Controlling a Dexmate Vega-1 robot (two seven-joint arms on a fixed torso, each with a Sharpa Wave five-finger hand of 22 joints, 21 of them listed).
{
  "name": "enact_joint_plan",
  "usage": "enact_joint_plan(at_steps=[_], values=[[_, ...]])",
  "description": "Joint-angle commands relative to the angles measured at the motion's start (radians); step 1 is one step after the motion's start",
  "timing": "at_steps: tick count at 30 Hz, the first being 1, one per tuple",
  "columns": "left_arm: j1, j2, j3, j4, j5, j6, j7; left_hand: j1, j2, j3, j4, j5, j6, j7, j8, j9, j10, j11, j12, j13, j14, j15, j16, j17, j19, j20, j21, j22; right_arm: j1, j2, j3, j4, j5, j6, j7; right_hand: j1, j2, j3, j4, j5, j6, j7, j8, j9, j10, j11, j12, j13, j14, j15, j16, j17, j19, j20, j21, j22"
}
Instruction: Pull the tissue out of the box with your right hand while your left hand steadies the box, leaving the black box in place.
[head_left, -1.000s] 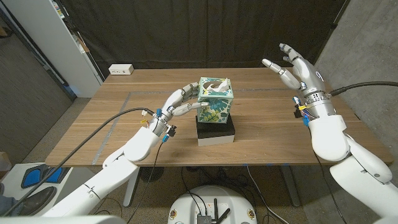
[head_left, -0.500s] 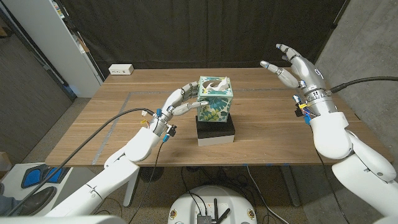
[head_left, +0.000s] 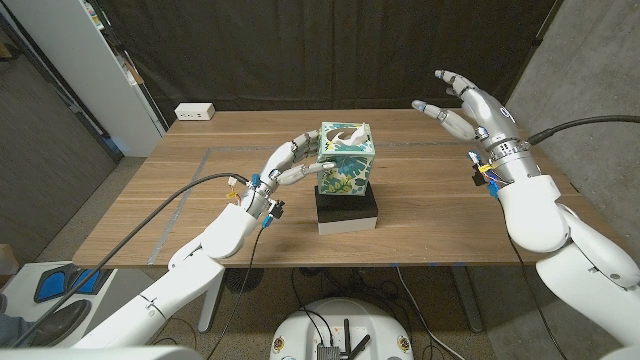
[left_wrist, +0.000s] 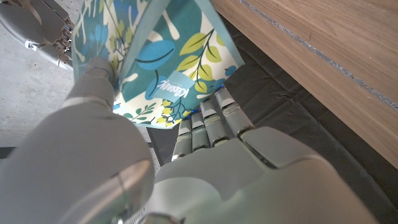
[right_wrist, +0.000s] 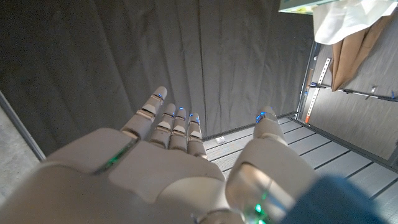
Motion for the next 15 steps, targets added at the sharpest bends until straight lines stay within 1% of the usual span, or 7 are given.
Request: enact_joint_plan(at_steps=[1, 3, 4, 7, 9, 11, 15], values=[[-0.004, -0.003, 0.003, 0.001, -0.002, 0.004, -0.003, 0.057, 0.068, 0.008, 0.004, 0.004, 0.010, -0.002, 0.005, 0.004, 0.003, -0.001, -0.001, 0.002, -0.004, -0.005, 0.000, 0.006, 0.017, -0.015, 0.008, 0.004, 0.038, -0.029, -0.012, 0.015, 0.022, 0.060, 0.040, 0.018, -0.007, 0.010, 0.001, 0.005, -0.003, -0.004, -0.003, 0.003, 0.002, -0.006, 0.000, 0.001, 0.005, -0.015, 0.000, 0.003, 0.006, -0.007, -0.003, 0.003], [-0.004, -0.001, 0.003, -0.001, 0.008, 0.005, -0.001, 0.058, 0.068, 0.007, 0.004, 0.004, 0.011, -0.002, 0.005, 0.004, 0.003, -0.001, -0.001, 0.002, -0.004, -0.005, 0.000, 0.006, 0.017, -0.016, 0.008, 0.004, 0.046, -0.034, -0.018, 0.015, 0.018, 0.066, 0.045, 0.020, -0.008, 0.010, 0.002, 0.005, -0.003, -0.002, -0.003, 0.003, 0.004, -0.001, 0.000, 0.001, 0.006, -0.009, 0.000, 0.002, 0.008, -0.004, -0.002, 0.003], [-0.003, -0.003, 0.003, -0.002, 0.008, 0.007, 0.002, 0.058, 0.069, 0.007, 0.004, 0.004, 0.011, -0.001, 0.005, 0.004, 0.003, -0.002, -0.002, 0.002, -0.004, -0.006, 0.000, 0.006, 0.016, -0.016, 0.008, 0.004, 0.049, -0.035, -0.019, 0.014, 0.018, 0.065, 0.050, 0.021, -0.009, 0.010, 0.002, 0.006, -0.007, -0.006, -0.005, 0.003, 0.004, -0.003, 0.000, 0.001, 0.006, -0.013, 0.000, 0.002, 0.006, -0.006, -0.003, 0.003], [-0.004, -0.004, 0.005, -0.001, 0.007, 0.005, 0.001, 0.058, 0.069, 0.007, 0.004, 0.004, 0.010, -0.002, 0.004, 0.004, 0.003, -0.003, -0.002, 0.002, -0.004, -0.006, 0.000, 0.006, 0.016, -0.016, 0.008, 0.004, 0.064, -0.045, -0.023, 0.021, 0.035, 0.079, 0.070, 0.023, -0.011, 0.011, 0.004, 0.006, -0.006, -0.002, -0.005, 0.003, 0.005, -0.002, 0.000, 0.001, 0.007, -0.011, 0.001, 0.002, 0.008, -0.003, -0.002, 0.003], [-0.005, -0.002, 0.005, -0.004, 0.006, 0.008, -0.002, 0.058, 0.069, 0.006, 0.004, 0.004, 0.010, -0.002, 0.004, 0.004, 0.003, -0.002, -0.002, 0.002, -0.003, -0.005, 0.000, 0.006, 0.016, -0.016, 0.008, 0.004, 0.075, -0.049, -0.029, 0.023, 0.038, 0.082, 0.078, 0.025, -0.012, 0.011, 0.005, 0.006, -0.008, -0.005, -0.006, 0.003, 0.004, -0.004, 0.000, 0.002, 0.006, -0.014, 0.001, 0.002, 0.006, -0.007, -0.003, 0.003], [-0.006, -0.001, 0.006, -0.005, 0.010, 0.009, -0.001, 0.058, 0.069, 0.005, 0.004, 0.004, 0.011, -0.001, 0.004, 0.004, 0.004, -0.002, -0.002, 0.003, -0.003, -0.005, 0.000, 0.006, 0.016, -0.016, 0.008, 0.004, 0.084, -0.053, -0.032, 0.026, 0.044, 0.088, 0.085, 0.027, -0.014, 0.012, 0.006, 0.007, -0.008, -0.001, -0.006, 0.003, 0.007, -0.002, 0.000, 0.002, 0.008, -0.010, 0.001, 0.002, 0.008, -0.002, -0.003, 0.003], [-0.006, -0.001, 0.007, -0.006, 0.009, 0.011, -0.002, 0.059, 0.070, 0.005, 0.004, 0.005, 0.011, -0.002, 0.003, 0.005, 0.004, -0.004, -0.003, 0.003, -0.003, -0.005, 0.000, 0.006, 0.016, -0.016, 0.007, 0.004, 0.101, -0.062, -0.040, 0.031, 0.053, 0.106, 0.095, 0.029, -0.015, 0.012, 0.008, 0.007, -0.007, -0.005, -0.006, 0.003, 0.005, -0.005, 0.000, 0.002, 0.005, -0.015, 0.001, 0.002, 0.008, -0.007, -0.003, 0.003]])
